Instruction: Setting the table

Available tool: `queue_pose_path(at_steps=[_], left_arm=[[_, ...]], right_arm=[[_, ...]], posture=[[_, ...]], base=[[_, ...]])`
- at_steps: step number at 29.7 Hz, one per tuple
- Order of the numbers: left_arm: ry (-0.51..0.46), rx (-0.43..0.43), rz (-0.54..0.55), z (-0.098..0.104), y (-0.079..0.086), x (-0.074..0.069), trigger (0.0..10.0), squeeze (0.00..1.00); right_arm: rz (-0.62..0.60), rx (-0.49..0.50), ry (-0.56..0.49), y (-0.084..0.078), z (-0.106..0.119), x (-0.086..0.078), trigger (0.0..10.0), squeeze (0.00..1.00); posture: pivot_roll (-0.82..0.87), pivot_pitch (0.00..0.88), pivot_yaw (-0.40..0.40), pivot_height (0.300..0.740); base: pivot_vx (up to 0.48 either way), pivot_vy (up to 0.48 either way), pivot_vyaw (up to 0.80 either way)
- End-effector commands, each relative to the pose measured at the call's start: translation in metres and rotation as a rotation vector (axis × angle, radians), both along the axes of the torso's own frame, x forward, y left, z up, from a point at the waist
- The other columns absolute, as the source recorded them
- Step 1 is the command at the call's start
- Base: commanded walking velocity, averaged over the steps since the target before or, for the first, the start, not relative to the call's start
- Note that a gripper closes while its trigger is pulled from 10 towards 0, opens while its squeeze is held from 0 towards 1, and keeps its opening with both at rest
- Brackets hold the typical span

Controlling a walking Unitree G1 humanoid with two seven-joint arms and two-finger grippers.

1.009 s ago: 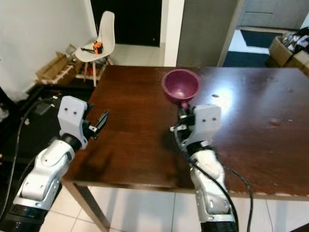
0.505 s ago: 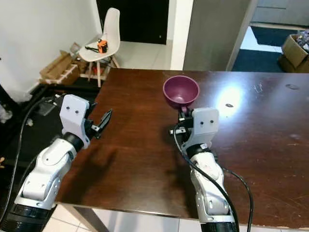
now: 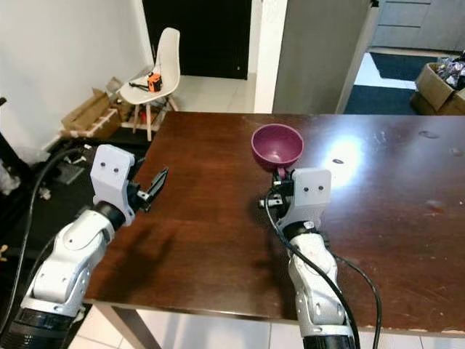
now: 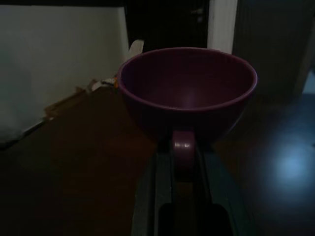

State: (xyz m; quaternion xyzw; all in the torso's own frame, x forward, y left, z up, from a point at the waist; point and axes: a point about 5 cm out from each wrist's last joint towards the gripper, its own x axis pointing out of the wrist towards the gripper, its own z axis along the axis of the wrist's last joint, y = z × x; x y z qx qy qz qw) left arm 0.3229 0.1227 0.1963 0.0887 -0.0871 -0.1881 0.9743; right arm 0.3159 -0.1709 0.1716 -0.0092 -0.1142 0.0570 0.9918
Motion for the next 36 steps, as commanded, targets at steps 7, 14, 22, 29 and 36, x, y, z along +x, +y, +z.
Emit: queue_pose_path(at_steps=[7, 14, 22, 29, 36], left_arm=[[0.035, 0.126, -0.143, 0.012, 0.001, -0.002, 10.0, 0.0], [0.025, 0.149, -0.16, 0.03, 0.001, 0.001, 10.0, 0.0], [0.035, 0.089, -0.187, 0.042, 0.002, -0.012, 10.0, 0.0], [0.062, 0.09, -0.188, 0.04, 0.003, -0.019, 10.0, 0.0], [0.077, 0.086, -0.182, 0.04, 0.004, -0.022, 10.0, 0.0]], right_arm=[[0.145, 0.01, 0.034, 0.024, -0.002, 0.022, 10.0, 0.0], [0.28, -0.048, 0.092, 0.046, -0.009, 0.041, 10.0, 0.0], [0.3, -0.135, 0.085, 0.046, -0.009, 0.05, 10.0, 0.0], [0.358, -0.185, 0.067, 0.055, -0.013, 0.051, 10.0, 0.0], [0.348, -0.179, 0.059, 0.055, -0.013, 0.053, 10.0, 0.0]], posture=[[0.05, 0.054, 0.183, 0.74], [0.12, 0.111, 0.179, 0.74], [0.14, 0.154, 0.197, 0.74], [0.15, 0.169, 0.208, 0.74], [0.16, 0.172, 0.21, 0.74]], base=[[0.0, 0.0, 0.0], [0.0, 0.0, 0.0], [0.0, 0.0, 0.0], [0.0, 0.0, 0.0], [0.0, 0.0, 0.0]])
